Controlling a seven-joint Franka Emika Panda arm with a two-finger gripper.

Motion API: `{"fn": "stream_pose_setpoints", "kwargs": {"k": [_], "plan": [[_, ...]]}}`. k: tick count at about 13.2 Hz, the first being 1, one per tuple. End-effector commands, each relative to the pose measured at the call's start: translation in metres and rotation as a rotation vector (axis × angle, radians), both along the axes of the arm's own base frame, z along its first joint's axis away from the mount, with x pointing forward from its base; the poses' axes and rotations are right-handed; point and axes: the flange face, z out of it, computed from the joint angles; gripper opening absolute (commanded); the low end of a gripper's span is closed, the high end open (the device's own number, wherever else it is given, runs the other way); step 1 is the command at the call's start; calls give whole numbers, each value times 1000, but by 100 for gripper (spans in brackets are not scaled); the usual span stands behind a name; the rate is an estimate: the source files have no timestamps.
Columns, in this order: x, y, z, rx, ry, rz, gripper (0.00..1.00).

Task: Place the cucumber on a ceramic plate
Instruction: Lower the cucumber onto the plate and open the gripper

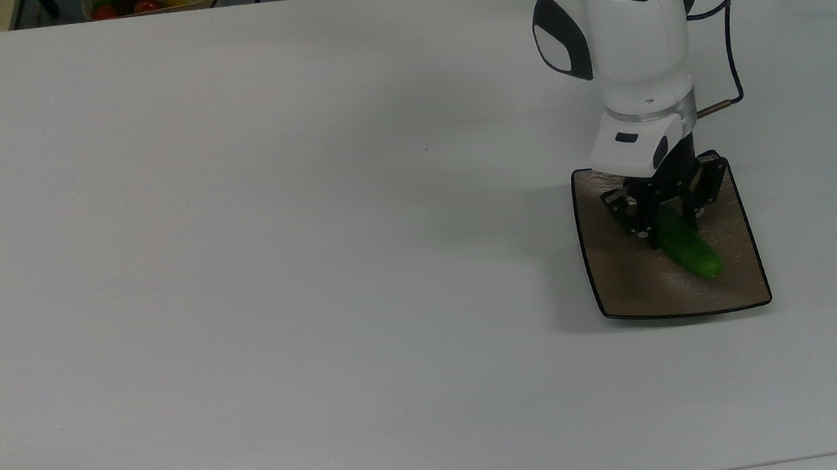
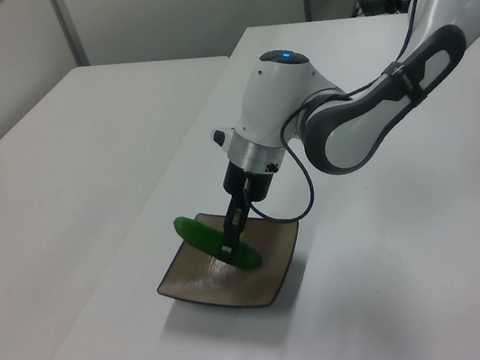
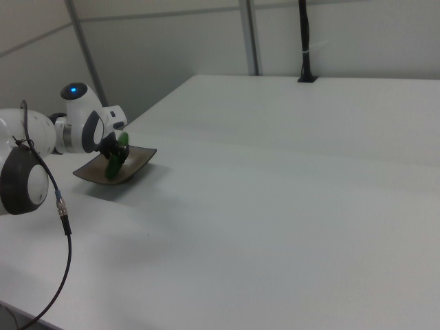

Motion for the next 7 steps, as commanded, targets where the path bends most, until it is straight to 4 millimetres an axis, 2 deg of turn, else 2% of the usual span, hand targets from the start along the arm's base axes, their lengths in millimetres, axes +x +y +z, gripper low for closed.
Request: {"fn": "stream_pose_setpoints", "kwargs": {"k": [1, 3, 4, 7], "plan": [[-1, 1, -2, -10, -7, -10, 65], [-4, -2, 4, -13, -5, -11, 77], [-9, -6, 17, -15, -8, -12, 100], [-36, -32, 70, -38, 5, -20, 100]]}}
